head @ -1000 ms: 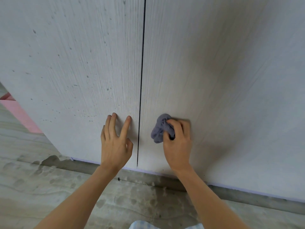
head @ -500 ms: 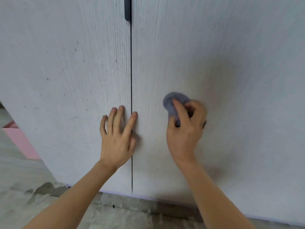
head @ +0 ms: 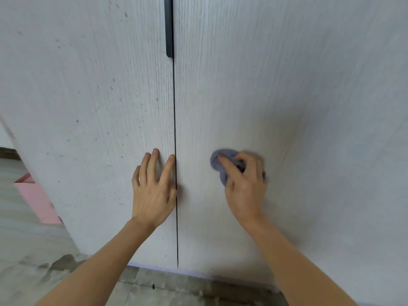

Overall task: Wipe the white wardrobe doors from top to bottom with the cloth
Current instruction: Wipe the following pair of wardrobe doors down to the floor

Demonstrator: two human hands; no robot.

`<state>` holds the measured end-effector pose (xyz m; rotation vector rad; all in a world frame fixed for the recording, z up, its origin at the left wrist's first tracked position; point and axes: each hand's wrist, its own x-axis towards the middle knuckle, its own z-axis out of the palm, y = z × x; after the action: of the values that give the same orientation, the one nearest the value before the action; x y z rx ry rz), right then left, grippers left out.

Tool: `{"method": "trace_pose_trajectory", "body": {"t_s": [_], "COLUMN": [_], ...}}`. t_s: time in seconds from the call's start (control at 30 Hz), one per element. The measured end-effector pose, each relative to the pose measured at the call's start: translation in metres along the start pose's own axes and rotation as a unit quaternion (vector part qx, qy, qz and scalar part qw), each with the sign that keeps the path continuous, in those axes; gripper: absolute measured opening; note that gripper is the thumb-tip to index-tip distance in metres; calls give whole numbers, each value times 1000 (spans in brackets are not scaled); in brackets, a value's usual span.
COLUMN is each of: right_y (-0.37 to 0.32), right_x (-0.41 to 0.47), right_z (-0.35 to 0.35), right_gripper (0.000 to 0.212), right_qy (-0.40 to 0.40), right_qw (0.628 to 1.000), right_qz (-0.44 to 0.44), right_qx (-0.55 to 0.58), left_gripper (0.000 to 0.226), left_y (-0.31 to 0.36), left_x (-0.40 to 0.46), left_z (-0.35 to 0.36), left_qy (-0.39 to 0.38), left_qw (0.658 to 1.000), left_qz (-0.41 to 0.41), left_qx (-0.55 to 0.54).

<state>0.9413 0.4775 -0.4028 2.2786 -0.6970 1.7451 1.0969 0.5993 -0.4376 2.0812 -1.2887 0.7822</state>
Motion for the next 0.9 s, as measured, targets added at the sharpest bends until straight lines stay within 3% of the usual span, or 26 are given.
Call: {"method": "trace_pose_trajectory", "body": {"t_s": [0.13, 0.27, 0.47, 0.67, 0.9], "right_y": [-3, -13, -19, -14, -2], "right_x": [8, -23, -96, -172, -262], "right_z": [1, 15, 38, 68, 99], "right_gripper": [33, 42, 46, 50, 34], "right_qy": [17, -22, -95, -207, -329], "right_qw": [997, 997, 994, 968, 904], "right_qz": [62, 68, -36, -128, -253], "right_qx": [33, 26, -51, -65, -100], "left_gripper": [62, 65, 73, 65, 59], "left_y": [4, -2, -15, -24, -35], "left_x": [-5, -35, -85, -120, -135], "left_z": [-1, 10, 38, 81, 114], "left_qy": [-14, -34, -73, -122, -59], "left_qw": [999, 999, 994, 982, 990], "left_qz": [-17, -28, -80, -125, -105], "left_qx": [-23, -22, -32, -76, -79]}}
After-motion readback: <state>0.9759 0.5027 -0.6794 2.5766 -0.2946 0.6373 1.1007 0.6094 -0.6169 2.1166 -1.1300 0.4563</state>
